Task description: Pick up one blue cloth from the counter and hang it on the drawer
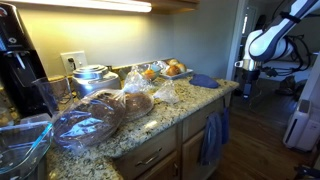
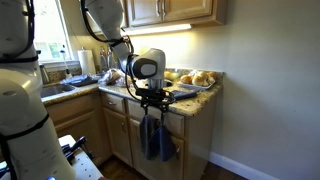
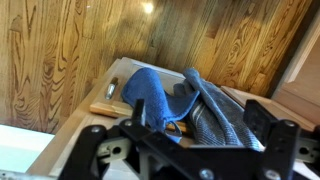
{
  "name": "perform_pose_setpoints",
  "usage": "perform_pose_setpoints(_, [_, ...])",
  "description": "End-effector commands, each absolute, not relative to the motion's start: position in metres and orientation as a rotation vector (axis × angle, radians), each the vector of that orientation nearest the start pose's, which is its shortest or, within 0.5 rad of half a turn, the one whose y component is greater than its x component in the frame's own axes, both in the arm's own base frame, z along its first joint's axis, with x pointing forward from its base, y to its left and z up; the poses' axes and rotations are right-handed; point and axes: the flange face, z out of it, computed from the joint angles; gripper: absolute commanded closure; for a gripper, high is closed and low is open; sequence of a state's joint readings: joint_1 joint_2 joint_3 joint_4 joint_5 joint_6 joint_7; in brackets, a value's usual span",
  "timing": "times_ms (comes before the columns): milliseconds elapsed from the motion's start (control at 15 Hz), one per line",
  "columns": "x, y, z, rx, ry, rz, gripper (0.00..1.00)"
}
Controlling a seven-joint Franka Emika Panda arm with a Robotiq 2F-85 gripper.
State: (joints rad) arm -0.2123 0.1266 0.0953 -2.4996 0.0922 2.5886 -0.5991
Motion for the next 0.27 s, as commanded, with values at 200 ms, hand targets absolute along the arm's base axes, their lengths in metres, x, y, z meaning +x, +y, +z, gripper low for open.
perform_pose_setpoints(200, [0.455, -0.047, 0.257, -3.030, -0.619, -0.028, 0.00])
